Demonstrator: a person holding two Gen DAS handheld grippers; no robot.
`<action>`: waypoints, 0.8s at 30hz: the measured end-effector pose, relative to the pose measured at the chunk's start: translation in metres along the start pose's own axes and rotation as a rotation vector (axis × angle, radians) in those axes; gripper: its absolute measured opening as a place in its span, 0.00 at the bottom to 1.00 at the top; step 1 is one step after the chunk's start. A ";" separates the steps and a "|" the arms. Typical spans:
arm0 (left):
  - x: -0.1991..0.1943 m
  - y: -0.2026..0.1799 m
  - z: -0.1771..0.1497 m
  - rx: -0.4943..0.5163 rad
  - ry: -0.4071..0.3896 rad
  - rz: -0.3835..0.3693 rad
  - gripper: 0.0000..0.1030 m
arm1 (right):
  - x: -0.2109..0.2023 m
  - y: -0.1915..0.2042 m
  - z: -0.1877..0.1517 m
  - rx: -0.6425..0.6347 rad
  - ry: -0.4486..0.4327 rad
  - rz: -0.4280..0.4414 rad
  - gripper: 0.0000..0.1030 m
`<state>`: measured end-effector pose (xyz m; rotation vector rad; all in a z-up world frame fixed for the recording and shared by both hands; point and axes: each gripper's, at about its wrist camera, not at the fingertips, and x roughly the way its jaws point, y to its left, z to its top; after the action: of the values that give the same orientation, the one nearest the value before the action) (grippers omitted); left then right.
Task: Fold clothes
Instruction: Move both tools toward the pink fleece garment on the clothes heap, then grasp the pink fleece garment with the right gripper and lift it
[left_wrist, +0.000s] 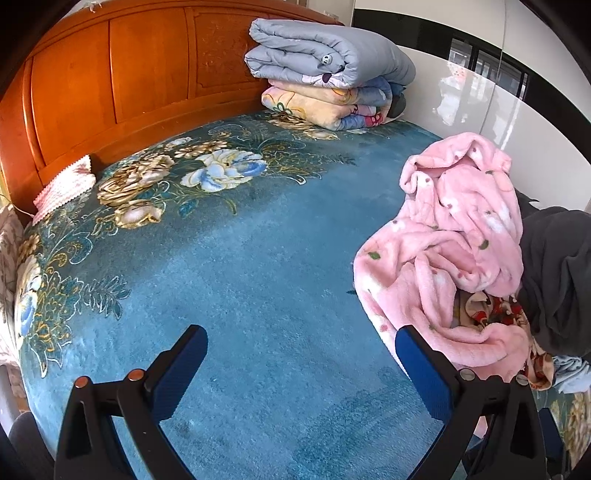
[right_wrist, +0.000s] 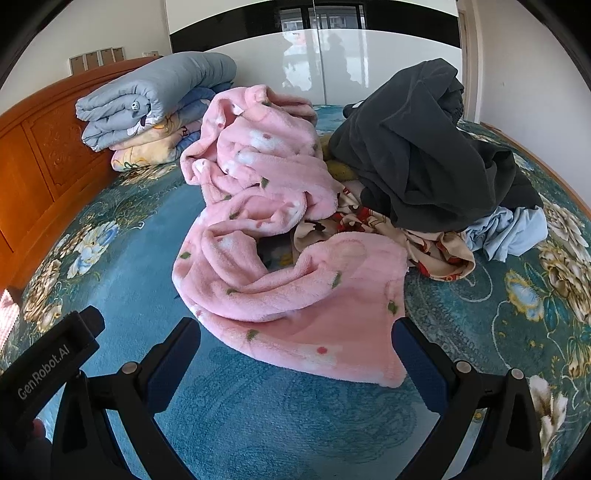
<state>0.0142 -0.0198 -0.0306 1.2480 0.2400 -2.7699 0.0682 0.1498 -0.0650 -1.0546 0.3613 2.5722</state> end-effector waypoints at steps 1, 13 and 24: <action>0.001 0.000 0.000 0.001 0.003 -0.002 1.00 | 0.001 0.000 0.000 0.001 0.003 0.000 1.00; 0.023 -0.011 0.002 0.073 0.043 -0.054 1.00 | 0.018 -0.008 0.000 0.029 0.082 -0.006 1.00; 0.043 -0.005 0.020 0.133 0.083 -0.192 1.00 | 0.038 -0.013 0.001 0.025 0.143 0.042 1.00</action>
<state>-0.0300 -0.0199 -0.0492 1.4457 0.1946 -2.9416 0.0476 0.1701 -0.0927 -1.2388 0.4546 2.5287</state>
